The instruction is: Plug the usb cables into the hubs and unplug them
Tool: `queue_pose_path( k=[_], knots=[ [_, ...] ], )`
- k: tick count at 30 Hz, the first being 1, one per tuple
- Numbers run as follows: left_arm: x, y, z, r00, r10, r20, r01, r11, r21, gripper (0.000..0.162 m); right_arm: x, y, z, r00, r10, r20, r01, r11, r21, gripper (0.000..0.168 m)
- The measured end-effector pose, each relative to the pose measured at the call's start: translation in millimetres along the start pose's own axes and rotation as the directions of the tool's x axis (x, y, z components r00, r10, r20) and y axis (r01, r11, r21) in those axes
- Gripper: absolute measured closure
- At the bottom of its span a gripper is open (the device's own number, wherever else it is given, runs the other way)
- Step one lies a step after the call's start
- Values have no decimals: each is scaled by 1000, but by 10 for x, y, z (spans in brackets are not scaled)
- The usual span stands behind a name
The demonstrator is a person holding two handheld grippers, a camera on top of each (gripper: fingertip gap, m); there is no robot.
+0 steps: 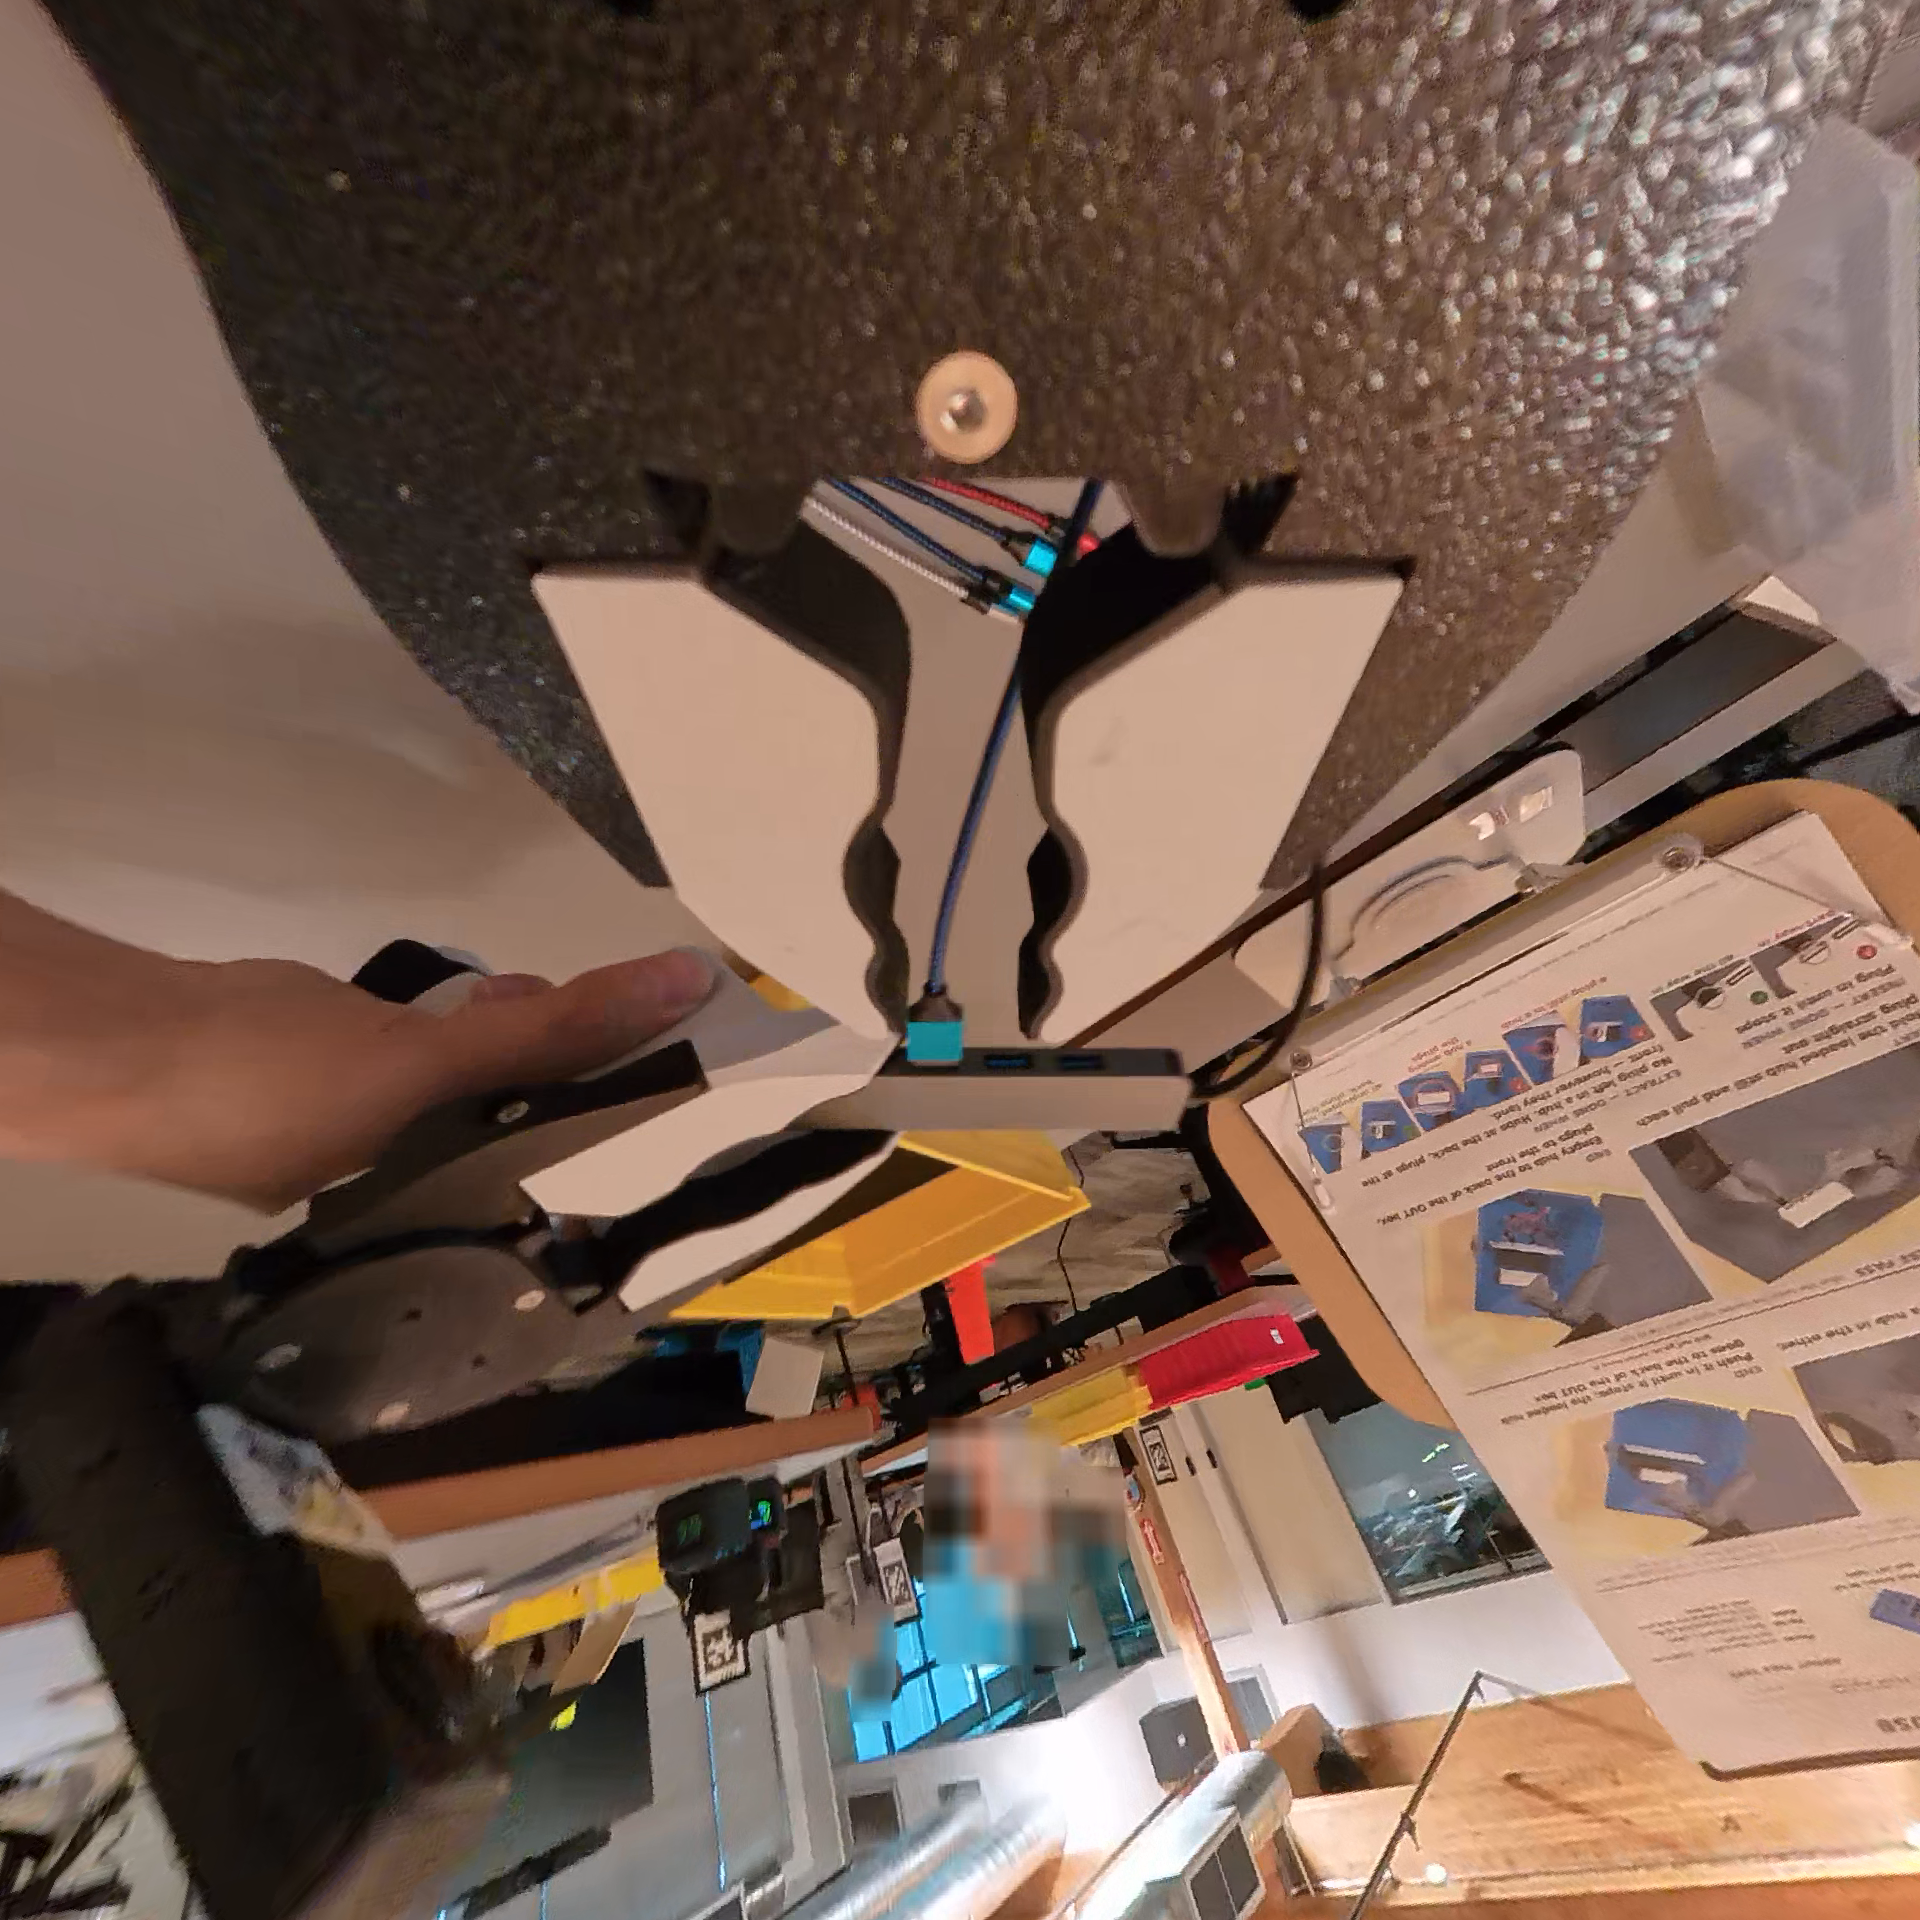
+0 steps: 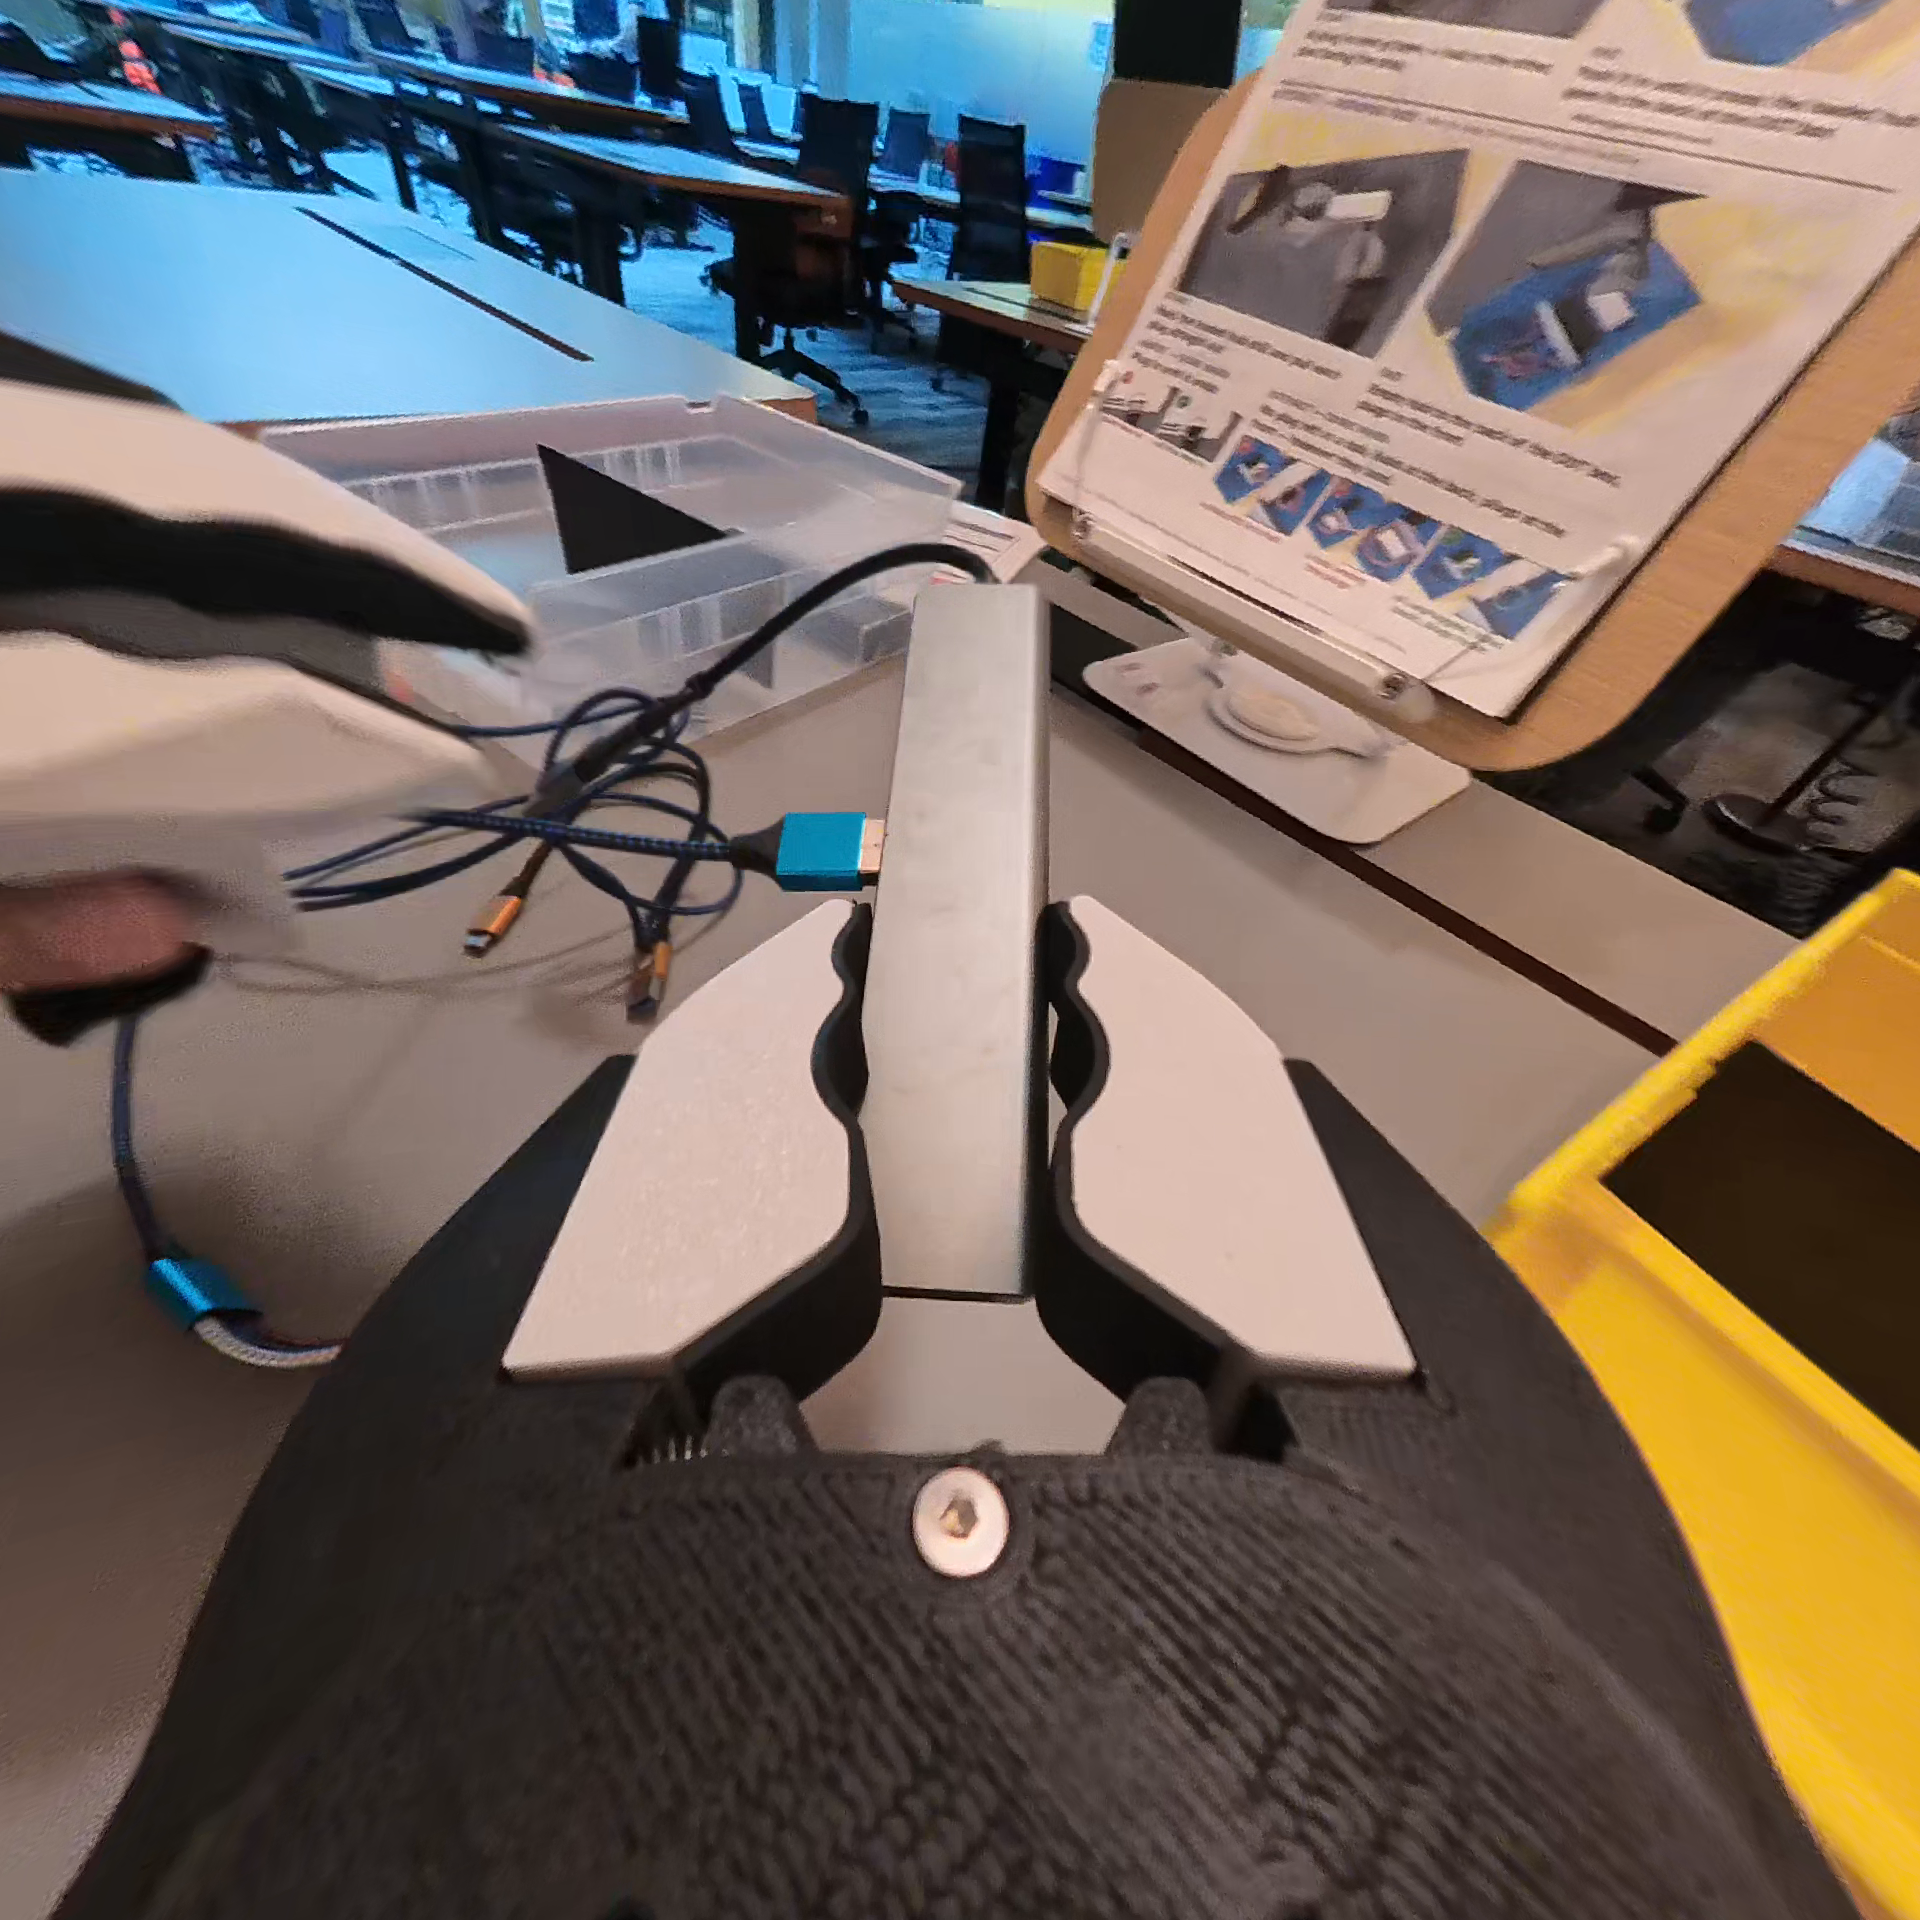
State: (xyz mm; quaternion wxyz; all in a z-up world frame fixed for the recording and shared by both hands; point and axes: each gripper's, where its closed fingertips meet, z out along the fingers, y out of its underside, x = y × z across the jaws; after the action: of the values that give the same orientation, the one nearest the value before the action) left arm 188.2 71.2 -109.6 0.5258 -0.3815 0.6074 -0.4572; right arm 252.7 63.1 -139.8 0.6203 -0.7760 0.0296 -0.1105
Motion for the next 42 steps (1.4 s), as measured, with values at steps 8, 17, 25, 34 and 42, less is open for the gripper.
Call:
queue_pose_path(
  k=[8, 17, 25, 34, 42],
  knots=[
    [-1097, 143, -562, 994, -59, 94, 73, 986, -153, 139, 297, 47, -176, 999, -11, -52, 10, 1000, -14, 136],
    [-2540, 1541, -1168, 999, 42, 15, -15, 636, -771, 130, 246, 116, -121, 999, -38, -36, 37, 998, -47, 136],
    [-3077, 2315, -1142, 981, 146, -126, -174, 390, -904, 136, 216, 214, -70, 996, -84, -27, 81, 992, -101, 135],
    [-2892, 2585, -734, 947, 134, -292, -321, 355, -878, 139, 253, 327, -38, 998, -57, -10, 55, 992, -117, 135],
    [-2915, 2681, -642, 959, 133, -251, -283, 377, -882, 155, 248, 343, -27, 999, -51, -1, 51, 992, -113, 135]
  ],
)
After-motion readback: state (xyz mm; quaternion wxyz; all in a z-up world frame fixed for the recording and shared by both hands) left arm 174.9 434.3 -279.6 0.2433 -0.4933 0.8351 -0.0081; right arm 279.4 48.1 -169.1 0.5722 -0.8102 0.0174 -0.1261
